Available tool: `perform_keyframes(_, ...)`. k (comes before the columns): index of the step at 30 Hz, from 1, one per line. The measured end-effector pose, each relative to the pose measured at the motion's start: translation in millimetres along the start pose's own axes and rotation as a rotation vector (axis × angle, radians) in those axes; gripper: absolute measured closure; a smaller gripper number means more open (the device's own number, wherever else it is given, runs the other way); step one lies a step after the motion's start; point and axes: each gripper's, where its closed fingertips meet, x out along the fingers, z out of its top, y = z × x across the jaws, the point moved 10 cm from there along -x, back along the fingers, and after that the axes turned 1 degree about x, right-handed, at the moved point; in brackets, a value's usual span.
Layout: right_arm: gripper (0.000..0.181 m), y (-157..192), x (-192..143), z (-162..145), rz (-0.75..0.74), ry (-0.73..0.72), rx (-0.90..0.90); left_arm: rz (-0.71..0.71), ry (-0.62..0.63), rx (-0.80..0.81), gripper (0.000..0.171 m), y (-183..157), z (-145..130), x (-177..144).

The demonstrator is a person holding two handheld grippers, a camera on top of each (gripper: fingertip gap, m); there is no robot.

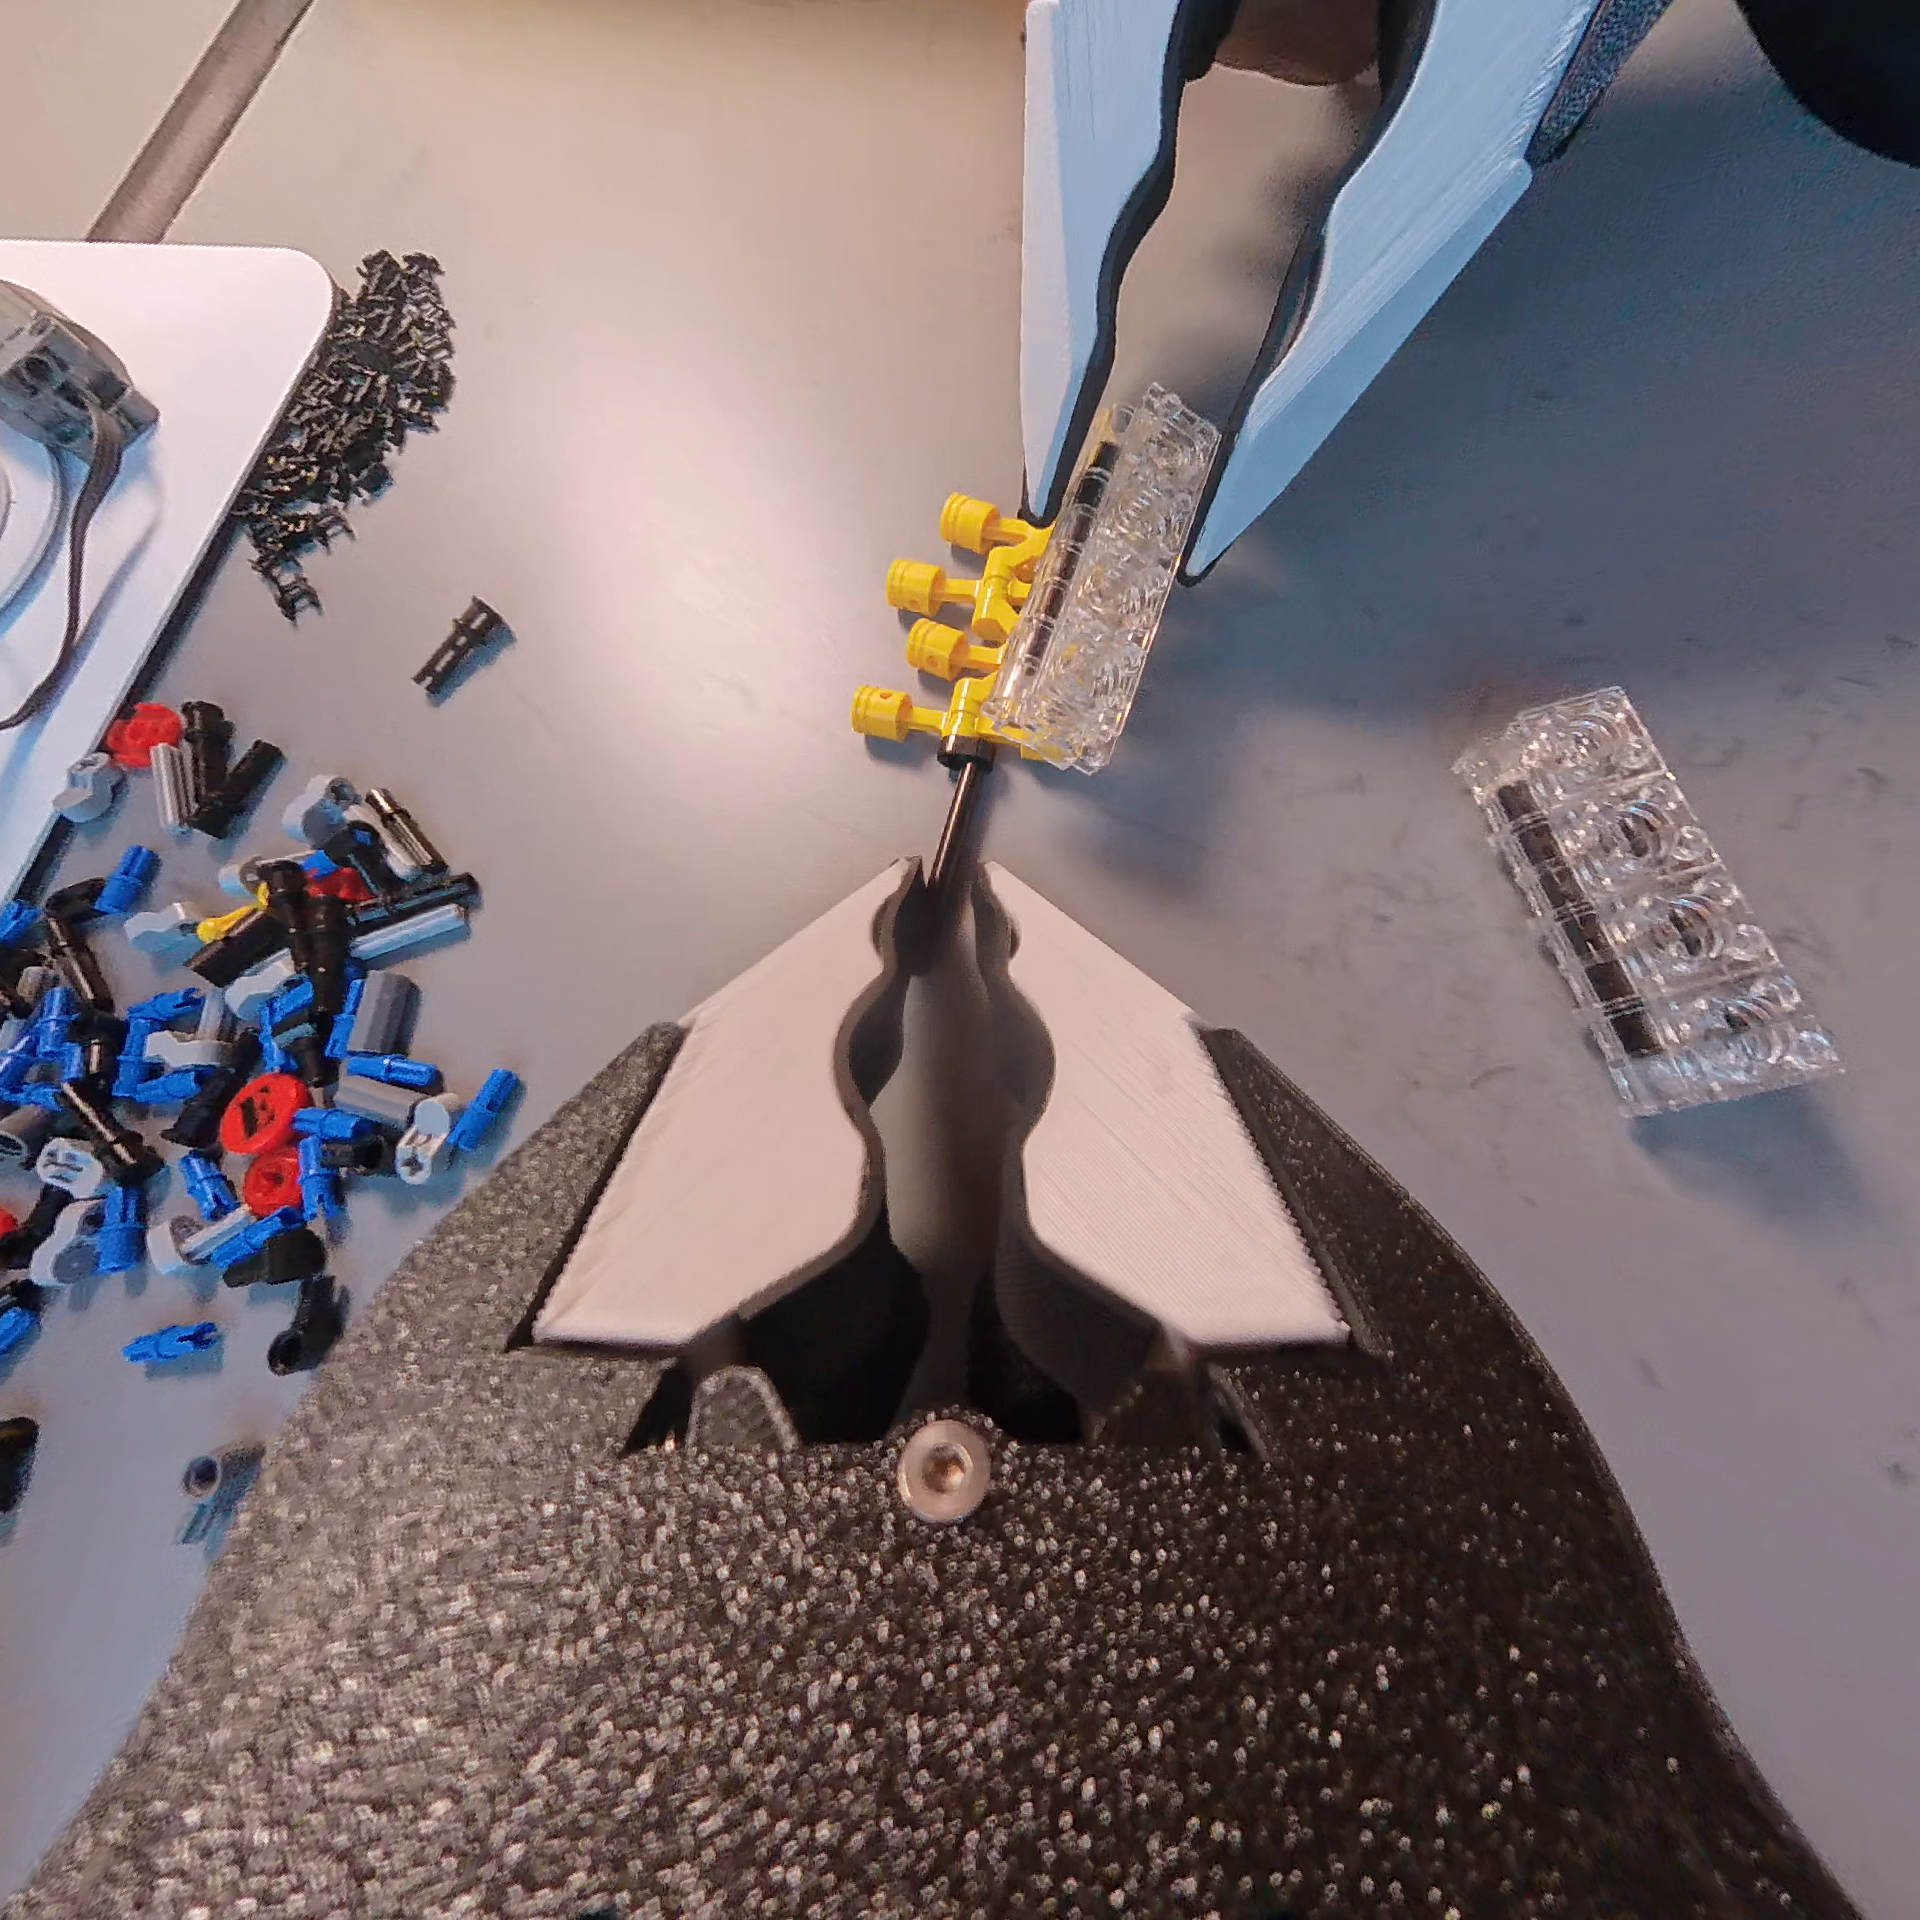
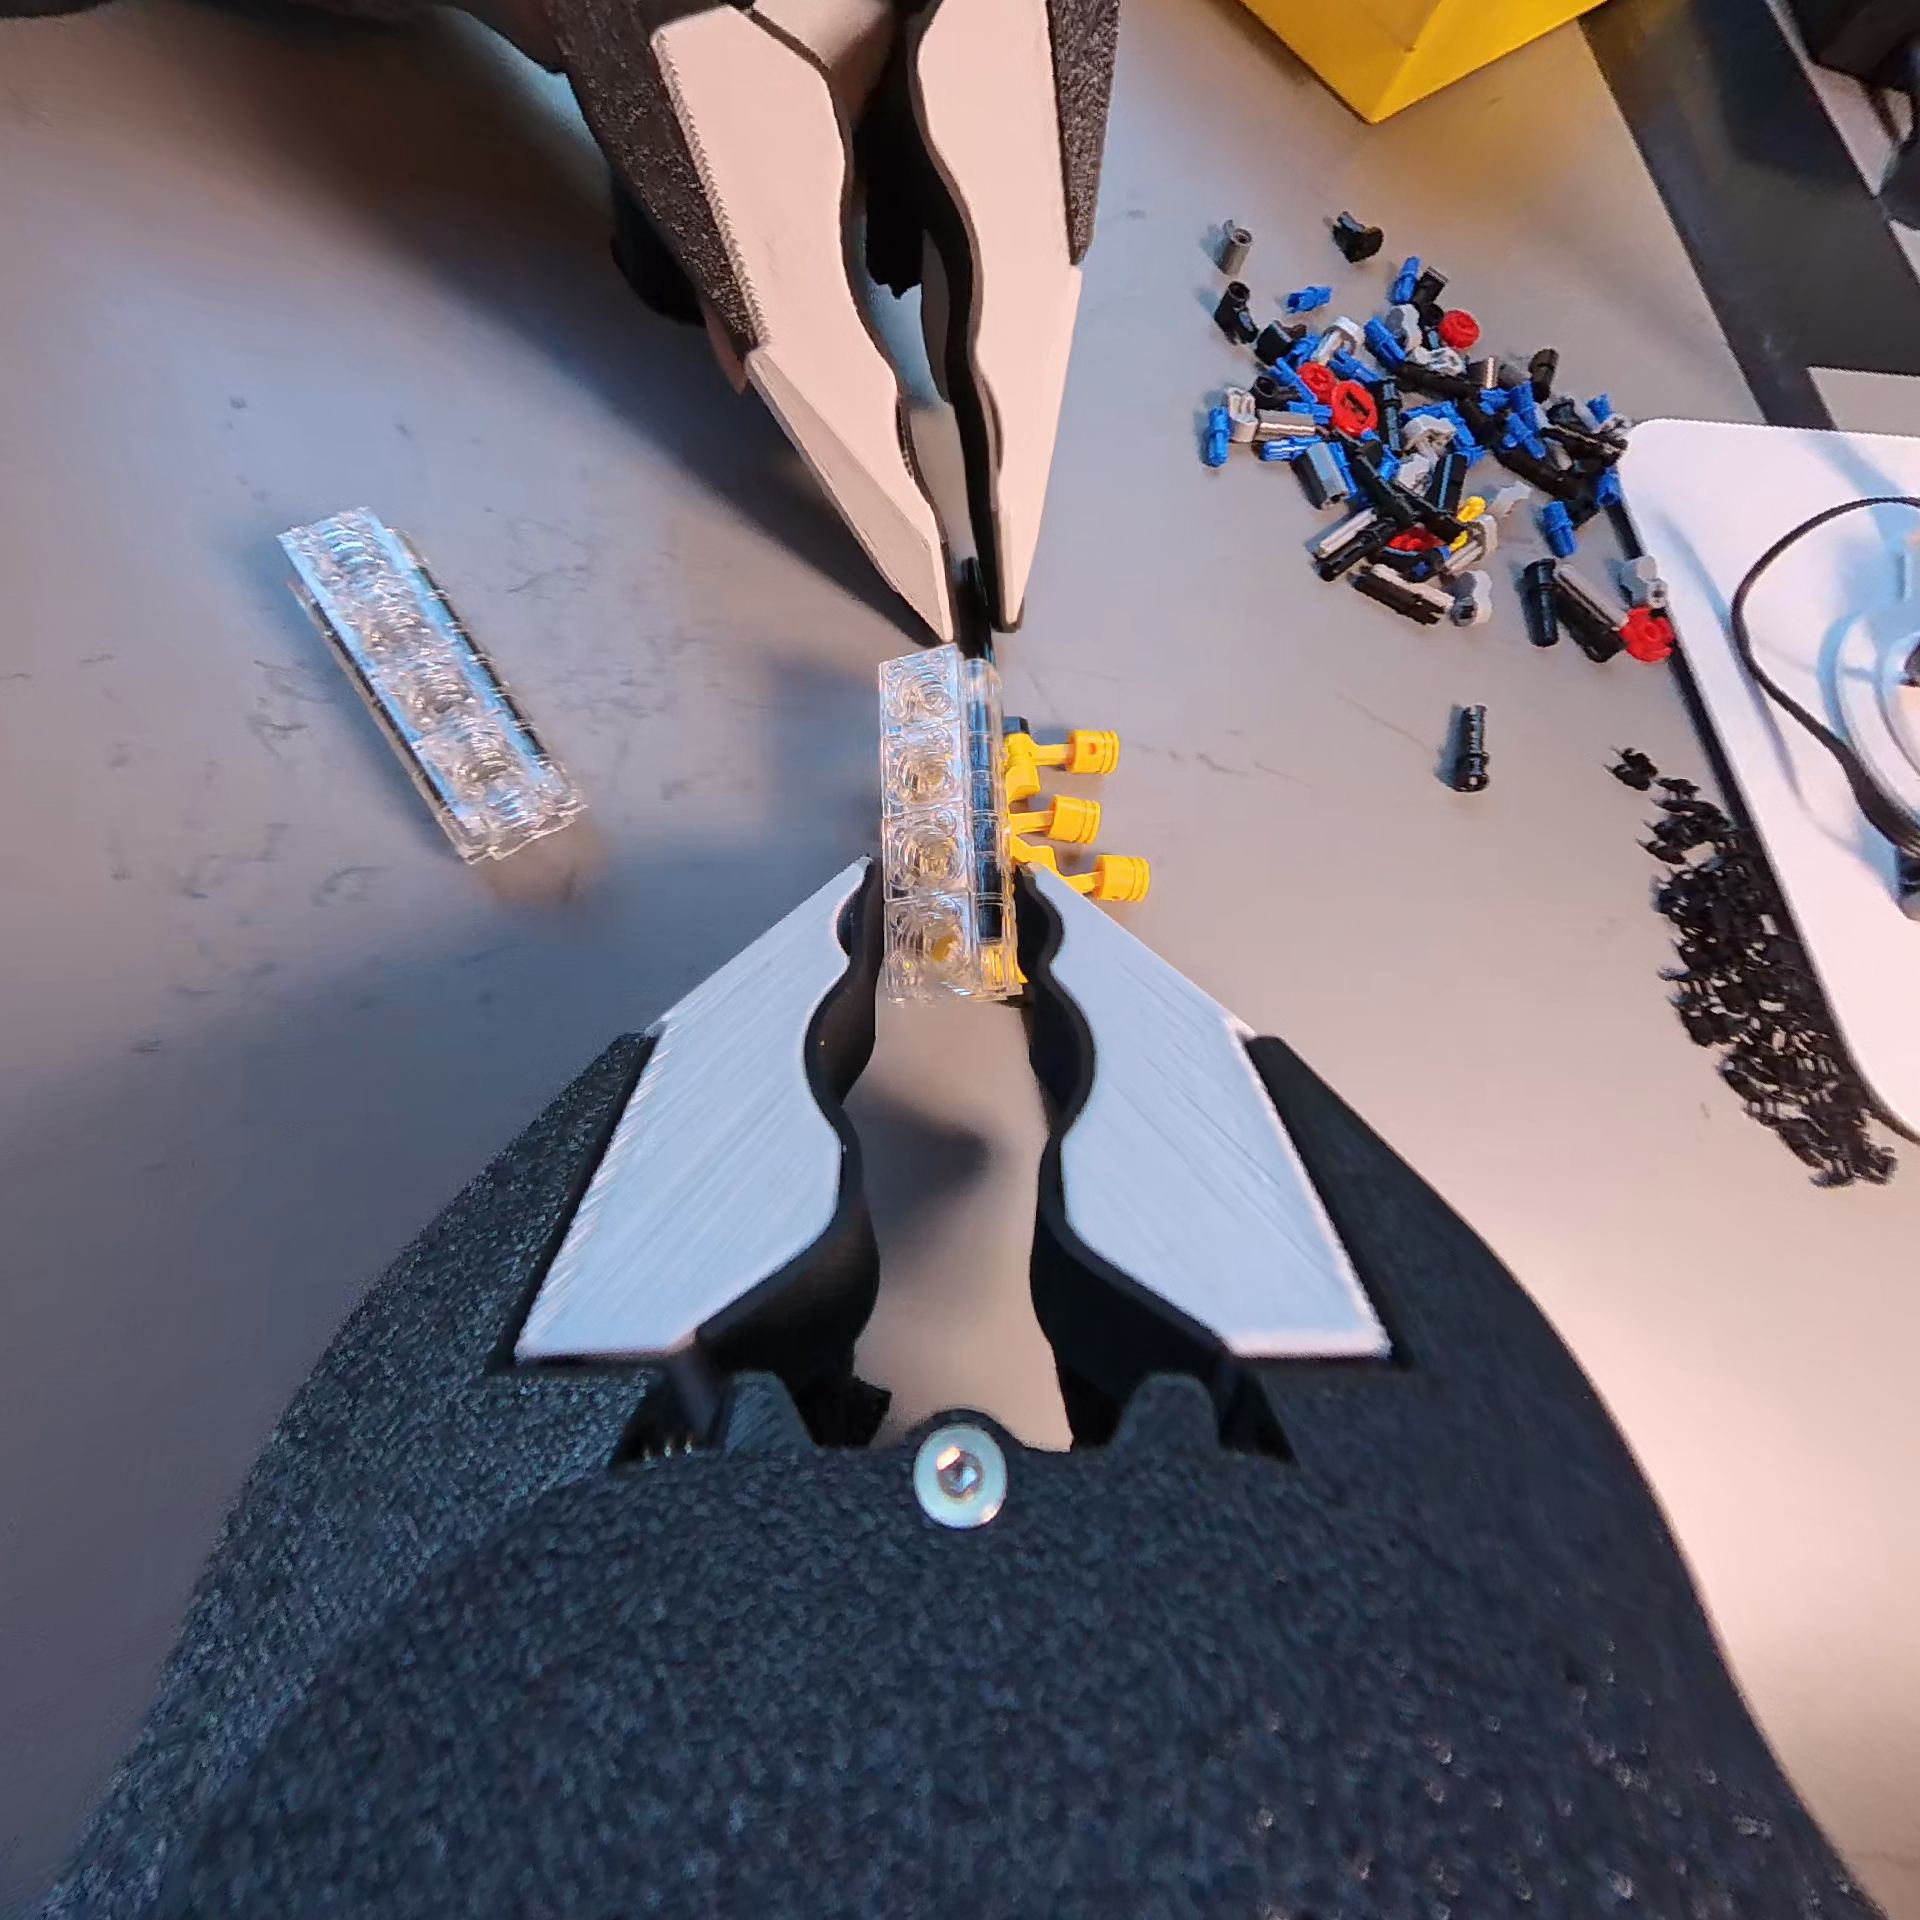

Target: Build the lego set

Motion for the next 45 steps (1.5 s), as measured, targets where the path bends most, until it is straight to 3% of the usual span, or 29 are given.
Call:
perform_keyframes(8, 0.157, -21, 3, -3, -0.09, 0.014, 0.03, 0.051, 0.012, -0.04, 0.159, 25, 8, 14)
perform_keyframes(10, 0.157, -27, 3, -5, -0.114, 0.011, 0.043, 0.07, 0.006, -0.084, 0.149, 31, 9, 15)
perform_keyframes(17, 0.154, -25, 1, -4, -0.162, -0.014, 0.034, 0.19, -0.157, -0.247, 0.133, 35, 17, -7)
perform_keyframes(26, 0.149, -16, 1, -8, -0.2, 0.071, -0.051, 0.266, -0.098, -0.325, 0.131, 20, 10, -26)
perform_keyframes(35, 0.143, -22, 0, -11, -0.189, 0.091, -0.043, 0.244, 0.012, -0.172, 0.131, 18, 9, -5)
perform_keyframes(39, 0.139, -27, 0, -13, -0.157, 0.083, 0.001, 0.152, 0.061, -0.151, 0.135, 31, 16, 12)
perform_keyframes(45, 0.154, -26, 1, -11, -0.109, 0.055, -0.001, -0.013, 0.045, -0.22, 0.165, 37, 17, 24)
